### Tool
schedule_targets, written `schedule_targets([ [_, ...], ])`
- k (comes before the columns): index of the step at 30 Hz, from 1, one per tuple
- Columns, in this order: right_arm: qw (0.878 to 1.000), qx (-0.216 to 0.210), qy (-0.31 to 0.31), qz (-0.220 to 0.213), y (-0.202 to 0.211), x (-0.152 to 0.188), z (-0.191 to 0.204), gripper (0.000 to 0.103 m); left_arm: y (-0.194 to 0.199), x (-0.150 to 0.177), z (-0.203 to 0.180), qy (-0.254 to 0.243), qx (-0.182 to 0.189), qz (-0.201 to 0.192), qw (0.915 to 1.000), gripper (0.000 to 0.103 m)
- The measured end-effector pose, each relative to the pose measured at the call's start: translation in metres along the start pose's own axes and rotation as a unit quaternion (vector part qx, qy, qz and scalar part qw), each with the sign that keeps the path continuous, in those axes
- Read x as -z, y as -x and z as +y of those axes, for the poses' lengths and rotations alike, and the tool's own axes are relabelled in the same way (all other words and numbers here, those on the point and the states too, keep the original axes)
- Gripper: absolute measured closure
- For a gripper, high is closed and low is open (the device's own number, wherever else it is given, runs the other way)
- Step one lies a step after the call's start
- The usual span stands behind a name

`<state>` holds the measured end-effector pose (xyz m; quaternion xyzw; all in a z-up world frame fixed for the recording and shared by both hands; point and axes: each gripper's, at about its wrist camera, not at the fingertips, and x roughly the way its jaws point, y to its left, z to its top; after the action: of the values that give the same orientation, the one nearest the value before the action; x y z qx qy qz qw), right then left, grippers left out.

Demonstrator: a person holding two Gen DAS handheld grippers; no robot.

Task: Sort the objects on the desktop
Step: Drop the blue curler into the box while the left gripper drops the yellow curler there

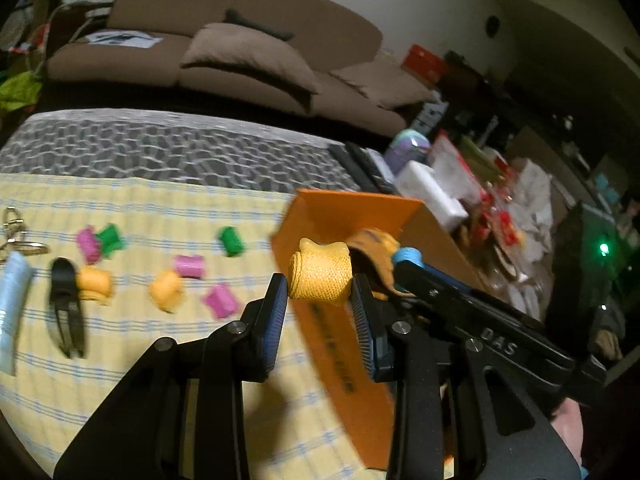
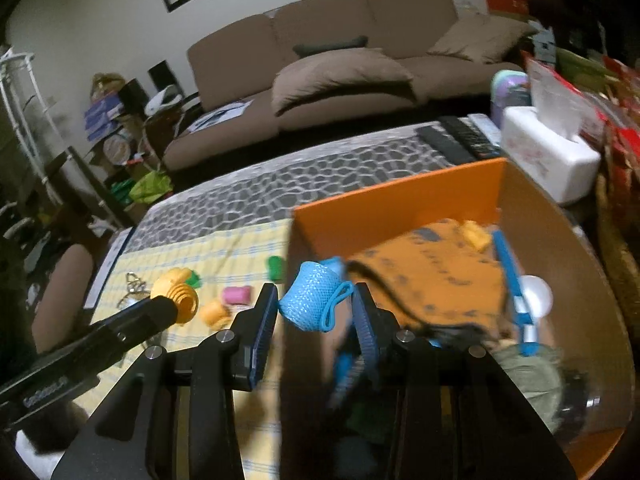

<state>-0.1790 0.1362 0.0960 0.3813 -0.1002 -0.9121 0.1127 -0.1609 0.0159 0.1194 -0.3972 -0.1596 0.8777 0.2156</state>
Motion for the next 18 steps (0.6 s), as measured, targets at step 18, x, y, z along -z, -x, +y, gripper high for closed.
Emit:
schedule_targets([
  [18, 0.999, 0.024, -0.036, 0.028, 0.005, 0.005, -0.062, 0.061, -0.056, 0.037, -0.072, -0.057, 0.011, 0.048, 0.9971, 0.056],
])
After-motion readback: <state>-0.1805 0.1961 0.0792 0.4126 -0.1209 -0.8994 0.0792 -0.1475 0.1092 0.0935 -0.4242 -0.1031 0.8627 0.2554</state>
